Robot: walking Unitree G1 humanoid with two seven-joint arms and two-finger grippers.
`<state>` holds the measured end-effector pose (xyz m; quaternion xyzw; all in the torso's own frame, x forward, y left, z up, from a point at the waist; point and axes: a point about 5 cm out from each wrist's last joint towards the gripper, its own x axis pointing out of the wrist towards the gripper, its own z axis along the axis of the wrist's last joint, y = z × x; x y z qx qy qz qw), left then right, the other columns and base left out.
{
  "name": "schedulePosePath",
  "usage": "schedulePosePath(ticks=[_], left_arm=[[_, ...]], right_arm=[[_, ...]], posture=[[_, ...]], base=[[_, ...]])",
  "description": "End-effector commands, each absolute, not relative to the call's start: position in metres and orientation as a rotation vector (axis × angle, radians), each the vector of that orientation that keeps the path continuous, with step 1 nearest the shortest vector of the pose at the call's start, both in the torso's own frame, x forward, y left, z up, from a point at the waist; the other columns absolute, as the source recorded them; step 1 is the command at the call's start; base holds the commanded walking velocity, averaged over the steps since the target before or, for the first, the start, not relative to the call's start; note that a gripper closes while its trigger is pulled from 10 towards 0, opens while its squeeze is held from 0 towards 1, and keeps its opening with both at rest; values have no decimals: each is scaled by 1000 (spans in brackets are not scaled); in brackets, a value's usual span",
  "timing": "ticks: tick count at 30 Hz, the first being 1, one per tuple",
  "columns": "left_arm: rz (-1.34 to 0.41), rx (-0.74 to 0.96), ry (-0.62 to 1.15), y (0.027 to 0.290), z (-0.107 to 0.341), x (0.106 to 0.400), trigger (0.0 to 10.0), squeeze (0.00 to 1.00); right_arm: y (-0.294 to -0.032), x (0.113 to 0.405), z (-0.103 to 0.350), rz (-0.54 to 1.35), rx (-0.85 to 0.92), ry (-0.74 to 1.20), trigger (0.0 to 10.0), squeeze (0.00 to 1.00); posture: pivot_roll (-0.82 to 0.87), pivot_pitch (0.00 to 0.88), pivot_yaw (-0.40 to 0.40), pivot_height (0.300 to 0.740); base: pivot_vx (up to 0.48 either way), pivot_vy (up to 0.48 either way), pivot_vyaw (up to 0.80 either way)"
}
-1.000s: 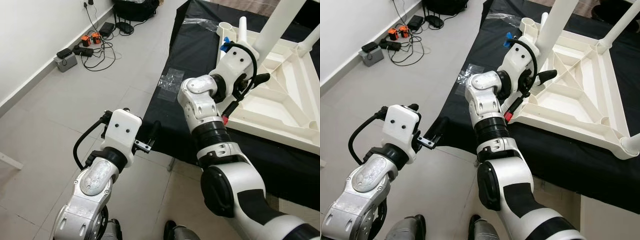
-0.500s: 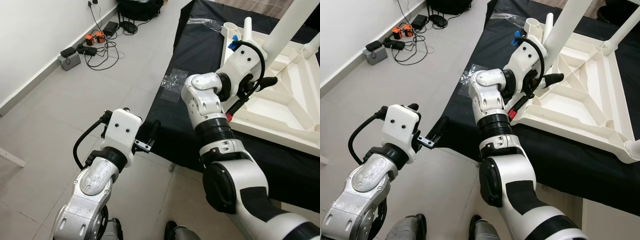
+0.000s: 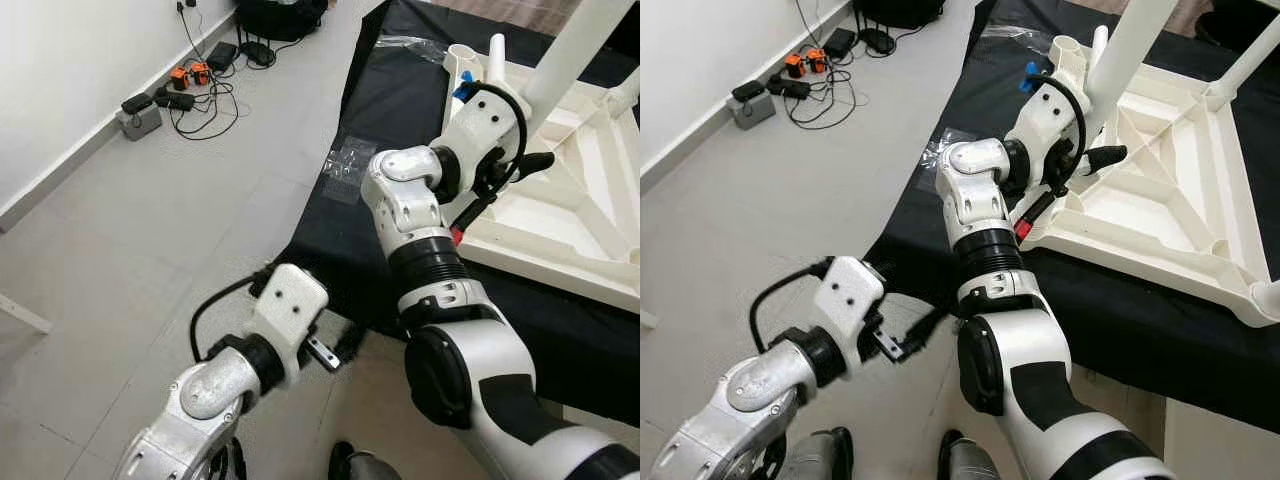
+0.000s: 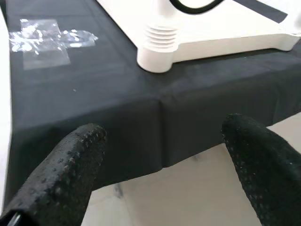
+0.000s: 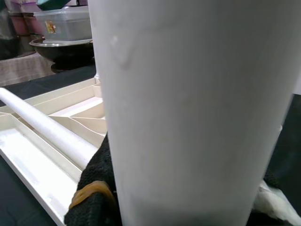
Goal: Building children table
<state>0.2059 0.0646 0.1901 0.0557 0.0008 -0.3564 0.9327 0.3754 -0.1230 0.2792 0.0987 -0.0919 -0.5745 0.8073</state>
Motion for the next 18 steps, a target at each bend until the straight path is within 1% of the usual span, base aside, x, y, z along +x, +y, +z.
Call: schedulePosePath(ticks=[1,18], left_arm=[[-758,117,19,63,188,202,10000,0],[-744,156,28,68,183,202,10000,0]], right_arm=[[-134,376,230,-1273,128,23,10000,0],[-131,378,227,-1216,146,10,10000,0]], posture=[[74,268,-89,740],[74,265,-89,740]], base=[[0,0,0],[0,0,0]])
